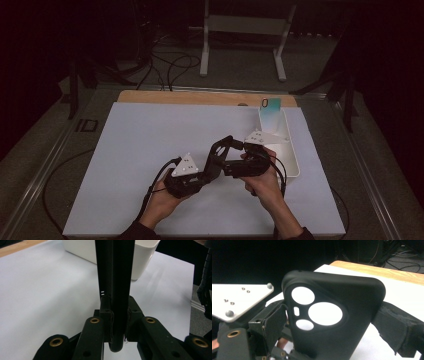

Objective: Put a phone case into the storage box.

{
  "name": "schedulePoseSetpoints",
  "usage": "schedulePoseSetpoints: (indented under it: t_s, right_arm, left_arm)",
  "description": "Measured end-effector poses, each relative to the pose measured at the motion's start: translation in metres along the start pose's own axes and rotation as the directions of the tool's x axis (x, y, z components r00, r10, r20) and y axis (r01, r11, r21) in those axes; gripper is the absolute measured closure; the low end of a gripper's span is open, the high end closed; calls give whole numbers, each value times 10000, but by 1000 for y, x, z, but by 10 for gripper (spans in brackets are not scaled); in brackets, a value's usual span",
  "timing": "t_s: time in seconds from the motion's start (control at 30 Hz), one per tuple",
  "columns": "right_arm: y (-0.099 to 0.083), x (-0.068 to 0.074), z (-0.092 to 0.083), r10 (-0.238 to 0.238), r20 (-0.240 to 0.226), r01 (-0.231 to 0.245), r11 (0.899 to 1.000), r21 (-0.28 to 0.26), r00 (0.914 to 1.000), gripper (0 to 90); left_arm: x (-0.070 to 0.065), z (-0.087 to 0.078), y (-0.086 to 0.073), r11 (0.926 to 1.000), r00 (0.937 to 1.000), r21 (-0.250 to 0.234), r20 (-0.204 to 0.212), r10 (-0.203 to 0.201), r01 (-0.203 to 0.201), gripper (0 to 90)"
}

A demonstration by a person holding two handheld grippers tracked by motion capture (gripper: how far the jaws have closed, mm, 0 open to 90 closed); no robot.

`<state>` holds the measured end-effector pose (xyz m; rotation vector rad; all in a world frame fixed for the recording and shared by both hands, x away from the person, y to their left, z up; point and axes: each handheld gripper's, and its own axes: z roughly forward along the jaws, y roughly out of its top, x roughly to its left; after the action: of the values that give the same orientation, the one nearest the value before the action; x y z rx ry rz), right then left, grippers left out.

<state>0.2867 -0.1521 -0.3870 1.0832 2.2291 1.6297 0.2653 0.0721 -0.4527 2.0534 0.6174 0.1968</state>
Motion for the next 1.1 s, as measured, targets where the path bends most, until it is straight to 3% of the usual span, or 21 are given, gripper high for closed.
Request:
schedulePoseSetpoints:
  t_s: [0.23,0.6,0.7,0.8,0.97,1.1]
  right_arm:
    - [1,3,3,113,71,-111,9997,-209,9999,118]
    - [4,13,4,-555,474,564,9983,-178,9973,132]
    - [4,17,4,-951,592,959,9953,-117,9937,140]
    - [4,17,4,-953,595,962,9953,-124,9937,141]
    - [2,16,5,-928,638,934,9956,-63,9936,141]
    - [1,13,6,-802,724,807,9967,-48,9941,141]
  left_arm:
    - [-1,3,0,9999,9999,-37,110,-112,113,803]
    - [-2,4,0,9999,9995,-72,272,-141,143,801]
    - [-3,5,-1,9999,9995,-65,287,-133,135,800]
    - [-3,5,-1,9999,9996,-91,275,-100,102,798]
    - [-1,-1,0,9997,9998,-212,167,-81,84,737]
    - [3,-6,0,9994,9997,-256,127,-224,227,593]
